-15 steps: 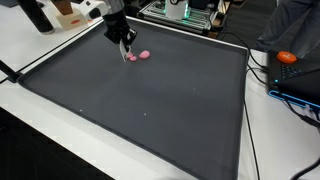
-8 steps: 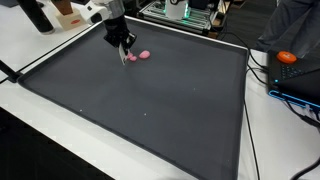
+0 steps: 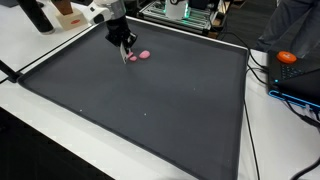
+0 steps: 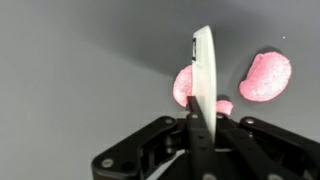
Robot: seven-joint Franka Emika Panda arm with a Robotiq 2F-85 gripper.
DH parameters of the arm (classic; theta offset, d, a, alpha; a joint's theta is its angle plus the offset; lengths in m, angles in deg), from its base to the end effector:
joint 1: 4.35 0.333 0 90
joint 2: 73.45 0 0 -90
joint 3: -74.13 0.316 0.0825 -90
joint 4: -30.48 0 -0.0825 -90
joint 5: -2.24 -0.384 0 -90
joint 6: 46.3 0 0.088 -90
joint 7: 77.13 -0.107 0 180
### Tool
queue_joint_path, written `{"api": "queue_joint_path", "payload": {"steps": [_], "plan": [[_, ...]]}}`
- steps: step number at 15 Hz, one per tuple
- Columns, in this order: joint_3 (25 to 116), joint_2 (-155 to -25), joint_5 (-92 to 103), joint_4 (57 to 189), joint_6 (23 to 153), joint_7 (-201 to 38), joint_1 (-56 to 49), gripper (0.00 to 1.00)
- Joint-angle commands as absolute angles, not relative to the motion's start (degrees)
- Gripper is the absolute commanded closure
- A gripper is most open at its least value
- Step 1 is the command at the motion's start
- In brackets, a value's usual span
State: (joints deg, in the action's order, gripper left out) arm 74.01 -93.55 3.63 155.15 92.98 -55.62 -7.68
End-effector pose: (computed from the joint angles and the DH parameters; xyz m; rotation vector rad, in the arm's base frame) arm 0.5513 -0.0333 0.2204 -3.0888 -0.5214 0.1519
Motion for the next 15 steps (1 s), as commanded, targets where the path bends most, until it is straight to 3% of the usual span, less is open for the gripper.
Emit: {"api": "queue_joint_path", "payload": {"steps": [1,15], "plan": [[73.44,-93.07,5.37,159.3,94.19,-56.36,-8.75,0.99],[75.08,-93.27,2.92,160.93,96.35,-52.49,-10.02,0.99]]}}
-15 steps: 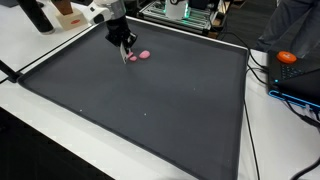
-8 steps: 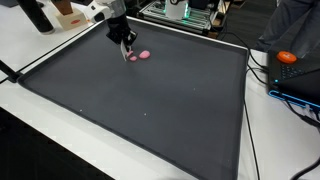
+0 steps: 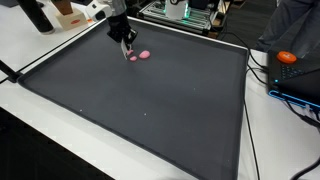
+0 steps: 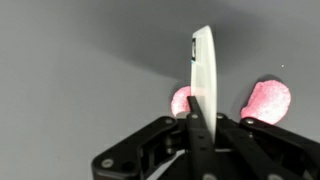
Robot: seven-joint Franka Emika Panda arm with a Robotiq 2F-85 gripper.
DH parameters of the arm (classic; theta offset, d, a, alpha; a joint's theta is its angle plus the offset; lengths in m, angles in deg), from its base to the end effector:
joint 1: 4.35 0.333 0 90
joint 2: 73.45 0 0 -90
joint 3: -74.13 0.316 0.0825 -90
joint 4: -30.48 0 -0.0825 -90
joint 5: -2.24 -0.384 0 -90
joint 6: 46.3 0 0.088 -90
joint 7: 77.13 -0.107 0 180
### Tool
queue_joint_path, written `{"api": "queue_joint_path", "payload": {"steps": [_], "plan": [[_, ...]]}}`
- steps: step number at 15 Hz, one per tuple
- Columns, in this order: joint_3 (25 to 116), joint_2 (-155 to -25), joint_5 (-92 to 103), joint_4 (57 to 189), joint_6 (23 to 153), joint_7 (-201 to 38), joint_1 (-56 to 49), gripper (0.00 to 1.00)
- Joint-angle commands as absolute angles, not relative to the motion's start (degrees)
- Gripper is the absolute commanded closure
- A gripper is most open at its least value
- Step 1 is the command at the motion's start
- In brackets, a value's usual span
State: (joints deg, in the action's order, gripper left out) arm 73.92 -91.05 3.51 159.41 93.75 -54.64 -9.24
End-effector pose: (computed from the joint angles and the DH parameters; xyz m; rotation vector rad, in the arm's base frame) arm 0.5280 -0.0472 0.2182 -3.0833 -0.4998 0.1771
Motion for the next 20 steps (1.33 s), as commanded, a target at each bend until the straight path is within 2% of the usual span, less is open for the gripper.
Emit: {"api": "queue_joint_path", "payload": {"steps": [1,20], "plan": [[75.33,-93.56,3.29,160.42,96.53,-52.25,-9.7,0.99],[76.82,-99.82,10.79,150.15,96.04,-54.63,-4.9,0.99]]}}
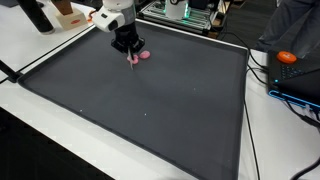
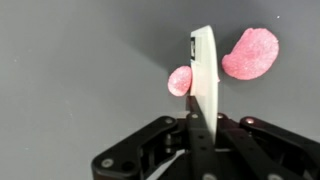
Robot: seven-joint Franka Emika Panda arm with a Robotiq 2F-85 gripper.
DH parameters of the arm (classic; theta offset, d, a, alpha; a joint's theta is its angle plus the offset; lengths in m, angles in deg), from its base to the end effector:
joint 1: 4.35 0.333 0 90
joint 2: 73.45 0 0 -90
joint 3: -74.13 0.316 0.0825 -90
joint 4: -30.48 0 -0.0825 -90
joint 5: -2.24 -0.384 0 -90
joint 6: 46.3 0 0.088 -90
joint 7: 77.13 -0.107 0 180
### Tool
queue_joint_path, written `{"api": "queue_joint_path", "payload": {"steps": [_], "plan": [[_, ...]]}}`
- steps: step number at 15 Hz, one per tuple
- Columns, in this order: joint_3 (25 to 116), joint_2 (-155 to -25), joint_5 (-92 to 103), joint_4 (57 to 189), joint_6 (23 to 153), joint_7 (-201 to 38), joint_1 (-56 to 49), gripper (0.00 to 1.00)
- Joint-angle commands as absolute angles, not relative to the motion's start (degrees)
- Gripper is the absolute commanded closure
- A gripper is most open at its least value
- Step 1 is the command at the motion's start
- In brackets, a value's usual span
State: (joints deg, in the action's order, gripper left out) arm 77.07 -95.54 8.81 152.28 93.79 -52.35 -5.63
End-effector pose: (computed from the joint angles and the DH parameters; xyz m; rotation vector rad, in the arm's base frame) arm 0.5688 0.0164 0.2209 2.9863 0.8405 -0.1147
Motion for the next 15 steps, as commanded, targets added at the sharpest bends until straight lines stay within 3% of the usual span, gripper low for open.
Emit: {"api": "queue_joint_path", "payload": {"steps": [1,15], "plan": [[76.23,-99.72,11.57,150.31,95.58,-55.02,-5.01,0.99],[69.27,-95.63,18.78,155.58,98.2,-65.19,-5.99,0.99]]}}
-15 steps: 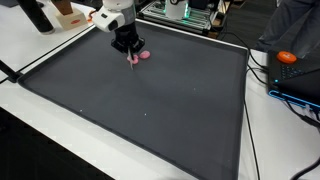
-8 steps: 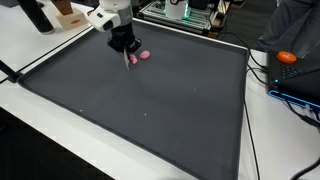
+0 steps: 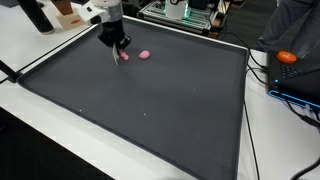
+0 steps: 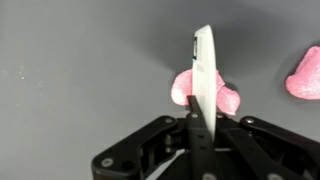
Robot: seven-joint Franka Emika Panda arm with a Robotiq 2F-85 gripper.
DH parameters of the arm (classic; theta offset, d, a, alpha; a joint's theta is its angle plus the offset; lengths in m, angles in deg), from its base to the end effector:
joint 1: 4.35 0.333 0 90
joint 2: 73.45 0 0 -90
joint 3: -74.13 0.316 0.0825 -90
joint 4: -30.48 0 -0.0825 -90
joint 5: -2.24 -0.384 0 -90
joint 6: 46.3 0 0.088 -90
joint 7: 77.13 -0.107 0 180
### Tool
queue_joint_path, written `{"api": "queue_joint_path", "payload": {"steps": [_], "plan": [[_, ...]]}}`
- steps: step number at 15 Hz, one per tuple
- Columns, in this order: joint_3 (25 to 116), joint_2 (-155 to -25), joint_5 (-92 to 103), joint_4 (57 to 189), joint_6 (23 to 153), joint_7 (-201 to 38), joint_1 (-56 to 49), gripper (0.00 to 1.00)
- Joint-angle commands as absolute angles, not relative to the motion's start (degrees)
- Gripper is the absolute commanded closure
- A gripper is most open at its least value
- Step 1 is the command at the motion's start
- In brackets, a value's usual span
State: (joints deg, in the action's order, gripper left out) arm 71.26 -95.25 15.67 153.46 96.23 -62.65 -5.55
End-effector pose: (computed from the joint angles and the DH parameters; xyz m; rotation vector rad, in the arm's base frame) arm 0.5651 -0.0392 0.2194 2.9390 0.5563 -0.0973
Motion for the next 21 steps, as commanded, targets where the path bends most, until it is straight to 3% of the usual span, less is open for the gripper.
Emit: {"api": "queue_joint_path", "payload": {"steps": [1,9,21], "plan": [[69.01,-95.75,19.16,155.63,97.66,-65.36,-5.98,0.99],[72.35,-94.29,10.06,160.23,94.99,-53.48,-12.06,0.99],[69.72,-92.43,10.16,161.59,87.91,-53.29,-13.52,0.99]]}}
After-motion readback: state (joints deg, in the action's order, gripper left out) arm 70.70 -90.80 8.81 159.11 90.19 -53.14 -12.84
